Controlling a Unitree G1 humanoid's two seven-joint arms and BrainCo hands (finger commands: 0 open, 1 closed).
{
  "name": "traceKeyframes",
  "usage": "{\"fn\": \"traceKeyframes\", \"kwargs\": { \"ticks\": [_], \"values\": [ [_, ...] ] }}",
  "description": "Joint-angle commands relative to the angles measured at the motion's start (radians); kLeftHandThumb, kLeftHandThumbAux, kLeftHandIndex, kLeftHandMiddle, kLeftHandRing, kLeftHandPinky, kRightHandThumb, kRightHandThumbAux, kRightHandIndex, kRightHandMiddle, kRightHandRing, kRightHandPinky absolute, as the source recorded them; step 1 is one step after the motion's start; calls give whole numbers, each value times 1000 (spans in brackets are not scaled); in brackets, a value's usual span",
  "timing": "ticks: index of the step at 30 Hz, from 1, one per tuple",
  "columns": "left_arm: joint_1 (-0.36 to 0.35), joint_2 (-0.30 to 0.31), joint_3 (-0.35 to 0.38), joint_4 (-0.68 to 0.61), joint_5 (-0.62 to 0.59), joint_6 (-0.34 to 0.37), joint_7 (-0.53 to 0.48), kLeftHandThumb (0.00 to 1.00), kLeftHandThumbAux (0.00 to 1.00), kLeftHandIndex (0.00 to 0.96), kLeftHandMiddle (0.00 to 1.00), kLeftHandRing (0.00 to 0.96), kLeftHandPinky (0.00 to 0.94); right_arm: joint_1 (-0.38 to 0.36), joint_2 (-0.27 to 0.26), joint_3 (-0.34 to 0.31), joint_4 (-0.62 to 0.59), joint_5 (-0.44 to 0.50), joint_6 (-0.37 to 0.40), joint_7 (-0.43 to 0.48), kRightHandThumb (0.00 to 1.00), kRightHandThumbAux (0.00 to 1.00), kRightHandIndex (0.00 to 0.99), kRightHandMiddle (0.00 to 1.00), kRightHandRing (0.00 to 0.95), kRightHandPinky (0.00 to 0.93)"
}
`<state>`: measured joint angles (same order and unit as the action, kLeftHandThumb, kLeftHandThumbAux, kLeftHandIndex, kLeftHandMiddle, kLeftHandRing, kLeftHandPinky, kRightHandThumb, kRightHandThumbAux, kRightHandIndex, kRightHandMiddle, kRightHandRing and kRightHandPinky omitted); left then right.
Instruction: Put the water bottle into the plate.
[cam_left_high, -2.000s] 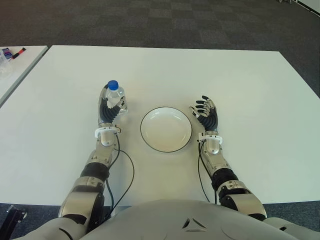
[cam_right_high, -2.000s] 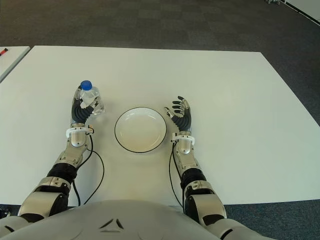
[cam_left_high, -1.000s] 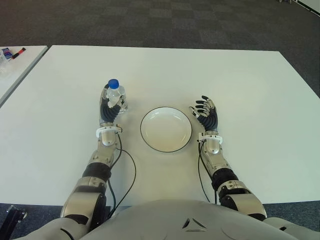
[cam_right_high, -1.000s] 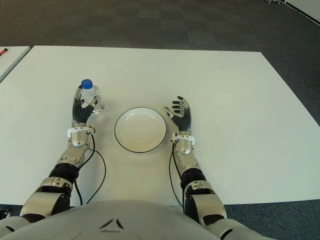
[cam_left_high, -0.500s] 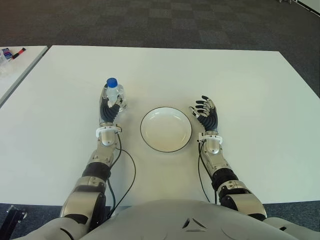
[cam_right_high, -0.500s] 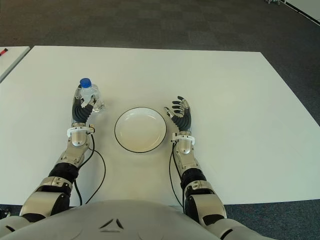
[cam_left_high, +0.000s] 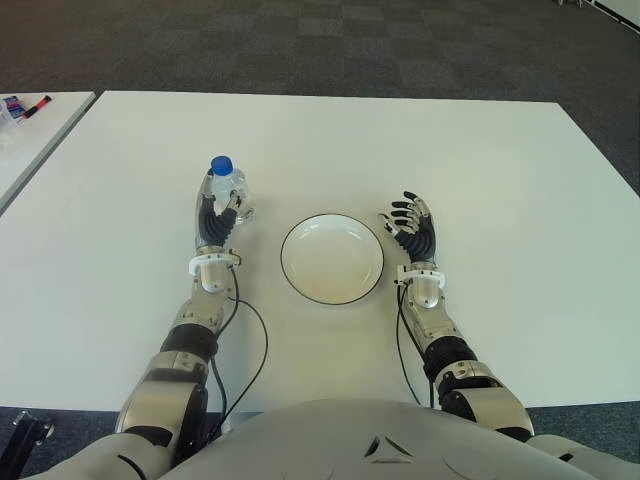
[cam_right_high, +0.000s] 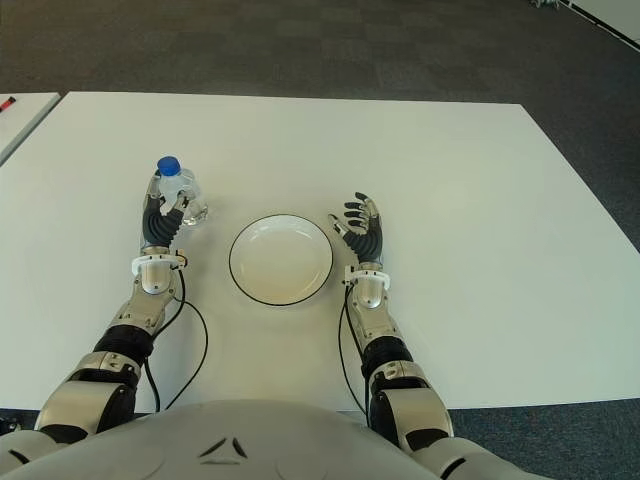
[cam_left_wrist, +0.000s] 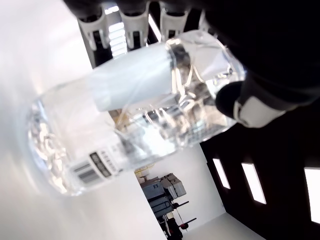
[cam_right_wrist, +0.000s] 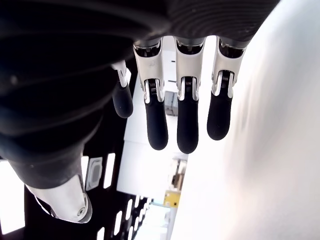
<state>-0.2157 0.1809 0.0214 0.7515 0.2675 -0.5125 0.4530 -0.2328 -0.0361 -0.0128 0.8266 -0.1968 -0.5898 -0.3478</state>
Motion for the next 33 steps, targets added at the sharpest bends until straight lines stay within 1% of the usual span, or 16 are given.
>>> {"fn": "traceKeyframes", "kwargs": {
  "ticks": [1, 6, 20, 33],
  "values": [
    [3, 8, -7, 27, 20, 4, 16, 774, 466, 128, 321, 365, 416, 41, -2, 0, 36, 2, 28, 0, 711, 740, 180, 357, 370, 376],
    [2, 9, -9, 29, 27, 4, 22, 780, 459, 129, 332, 376, 419, 41, -1, -1, 35, 3, 30, -1, 717, 737, 182, 354, 368, 378],
    [2, 9, -8, 27, 32, 17, 25, 762, 447, 122, 328, 371, 417, 41, -1, -2, 32, 4, 33, 0, 716, 733, 179, 351, 368, 381],
    [-3, 7, -6, 39, 27, 6, 30, 758, 441, 125, 330, 373, 416, 41, -3, -1, 33, 3, 33, 3, 718, 737, 177, 352, 370, 384]
  ]
}}
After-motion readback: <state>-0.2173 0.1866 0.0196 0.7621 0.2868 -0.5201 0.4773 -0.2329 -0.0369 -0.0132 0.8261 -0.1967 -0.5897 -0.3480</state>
